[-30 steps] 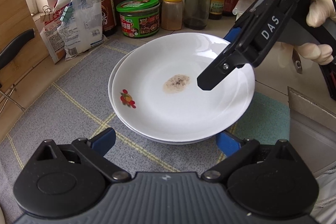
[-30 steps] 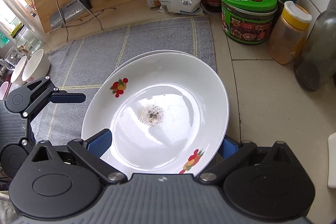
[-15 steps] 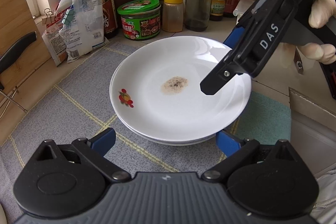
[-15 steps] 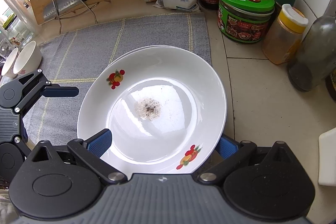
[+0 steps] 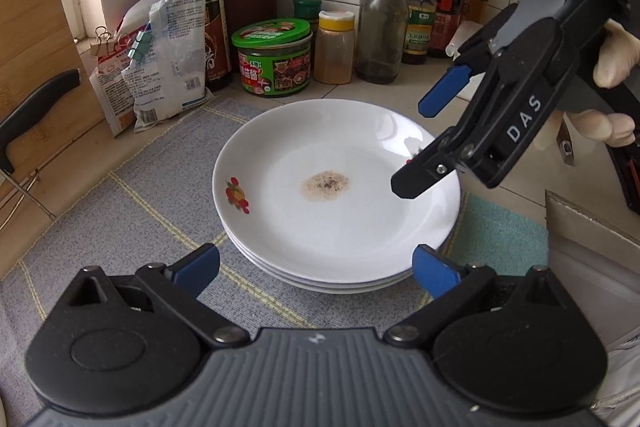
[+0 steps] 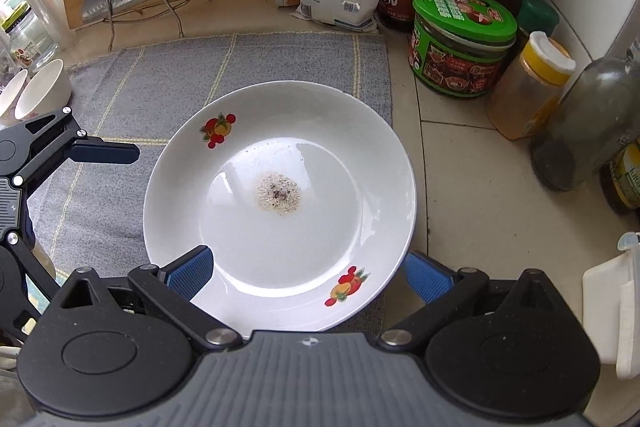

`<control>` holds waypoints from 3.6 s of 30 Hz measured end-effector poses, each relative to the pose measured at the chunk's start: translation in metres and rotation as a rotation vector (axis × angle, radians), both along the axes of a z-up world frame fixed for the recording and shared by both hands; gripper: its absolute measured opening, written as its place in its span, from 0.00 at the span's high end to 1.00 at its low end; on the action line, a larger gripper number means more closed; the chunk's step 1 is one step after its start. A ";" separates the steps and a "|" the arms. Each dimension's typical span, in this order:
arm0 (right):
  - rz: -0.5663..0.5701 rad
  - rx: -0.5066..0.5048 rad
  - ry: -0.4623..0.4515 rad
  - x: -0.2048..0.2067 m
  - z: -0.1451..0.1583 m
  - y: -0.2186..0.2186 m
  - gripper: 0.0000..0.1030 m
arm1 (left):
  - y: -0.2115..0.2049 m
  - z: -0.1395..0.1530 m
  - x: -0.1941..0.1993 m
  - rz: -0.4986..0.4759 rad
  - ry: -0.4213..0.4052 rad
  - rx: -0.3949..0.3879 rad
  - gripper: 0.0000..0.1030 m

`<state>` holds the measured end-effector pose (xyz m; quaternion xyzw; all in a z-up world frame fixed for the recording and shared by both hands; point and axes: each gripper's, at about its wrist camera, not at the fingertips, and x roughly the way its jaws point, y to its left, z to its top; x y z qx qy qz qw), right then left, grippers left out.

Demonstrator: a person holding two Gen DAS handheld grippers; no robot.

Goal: Organize plates and bowls
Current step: 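Open the right gripper and withdraw it from the stack, then move the left gripper toward the plain white bowl on the towel, then close the left gripper on the rim of the plain white bowl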

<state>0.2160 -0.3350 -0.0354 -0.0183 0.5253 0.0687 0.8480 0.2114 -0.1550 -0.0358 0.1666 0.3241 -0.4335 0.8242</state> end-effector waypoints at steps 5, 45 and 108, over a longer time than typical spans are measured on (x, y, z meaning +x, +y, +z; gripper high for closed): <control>0.034 0.021 -0.094 -0.005 0.015 0.006 0.00 | 0.008 0.009 -0.004 0.047 -0.018 -0.045 0.01; 0.434 0.077 -0.270 -0.009 0.010 0.187 0.00 | 0.195 0.034 -0.072 0.652 -0.072 -0.105 0.01; 0.651 0.020 -0.313 -0.034 -0.046 0.434 0.15 | 0.360 -0.013 -0.013 0.469 0.138 0.022 0.49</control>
